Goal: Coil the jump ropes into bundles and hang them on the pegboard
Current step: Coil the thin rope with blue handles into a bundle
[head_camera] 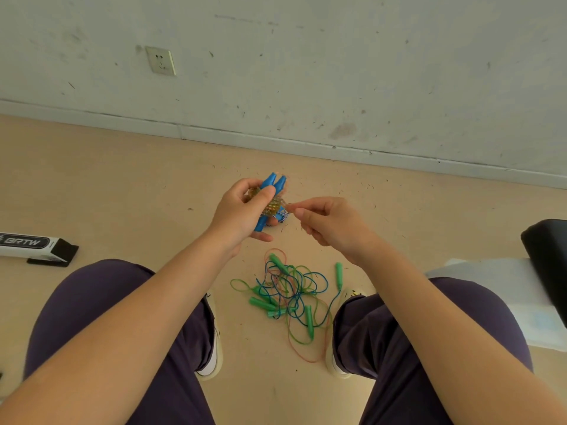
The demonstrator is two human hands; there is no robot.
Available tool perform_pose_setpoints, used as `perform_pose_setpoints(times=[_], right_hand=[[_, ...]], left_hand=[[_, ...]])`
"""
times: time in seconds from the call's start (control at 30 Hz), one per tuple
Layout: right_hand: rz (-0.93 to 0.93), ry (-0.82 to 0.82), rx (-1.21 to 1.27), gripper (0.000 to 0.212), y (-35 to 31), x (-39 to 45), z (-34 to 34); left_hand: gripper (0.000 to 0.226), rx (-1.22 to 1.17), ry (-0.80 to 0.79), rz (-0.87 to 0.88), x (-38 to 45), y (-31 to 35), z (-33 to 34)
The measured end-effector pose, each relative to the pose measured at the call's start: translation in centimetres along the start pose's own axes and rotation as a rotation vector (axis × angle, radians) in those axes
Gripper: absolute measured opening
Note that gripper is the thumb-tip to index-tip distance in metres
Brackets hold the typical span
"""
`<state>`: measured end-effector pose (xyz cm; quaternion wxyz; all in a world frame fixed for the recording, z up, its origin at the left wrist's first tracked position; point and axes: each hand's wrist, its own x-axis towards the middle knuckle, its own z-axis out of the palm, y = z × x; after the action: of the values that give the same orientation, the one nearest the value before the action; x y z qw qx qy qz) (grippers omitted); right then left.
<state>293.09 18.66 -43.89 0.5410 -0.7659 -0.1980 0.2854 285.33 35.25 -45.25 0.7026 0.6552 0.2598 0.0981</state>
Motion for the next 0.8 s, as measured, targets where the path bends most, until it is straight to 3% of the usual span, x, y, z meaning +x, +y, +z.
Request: perform_pose_setpoints(times=[0.1, 0.33, 0.5, 0.6, 0.67, 0.8], right_hand=[[-0.013, 0.017, -0.309, 0.022, -0.6, 0.0, 0.1], [-0.182, -0.042, -0.567, 0.029, -1.6, -0.8, 0.6], [-0.195, -0.037, -0.535, 0.031, -1.0, -0.8, -0.2], [-0.156, 0.008, -0.487, 0.031, -1.1, -0.3, -1.0], [-0.144, -0.004, -0.47, 0.03, -1.0, -0.1, -1.3], [-0.192, -0.078, -0.531, 0.022, -0.6, -0.6, -0.2]], left_hand=[[0.014, 0.056, 0.013, 0.026, 0.2, -0.3, 0.2], [0.025, 0.217, 0.033, 0.06, 0.3, -1.1, 1.1], [0.02, 0.211, -0.249, -0.066, 0.3, -0.8, 0.5], [0.034, 0.099, -0.402, -0.133, 0.2, -0.5, 0.1], [0.046, 0.078, -0.379, -0.118, 0.3, -0.5, -0.1], [0.055, 0.2, -0.184, -0.02, 0.4, -0.8, -0.2]])
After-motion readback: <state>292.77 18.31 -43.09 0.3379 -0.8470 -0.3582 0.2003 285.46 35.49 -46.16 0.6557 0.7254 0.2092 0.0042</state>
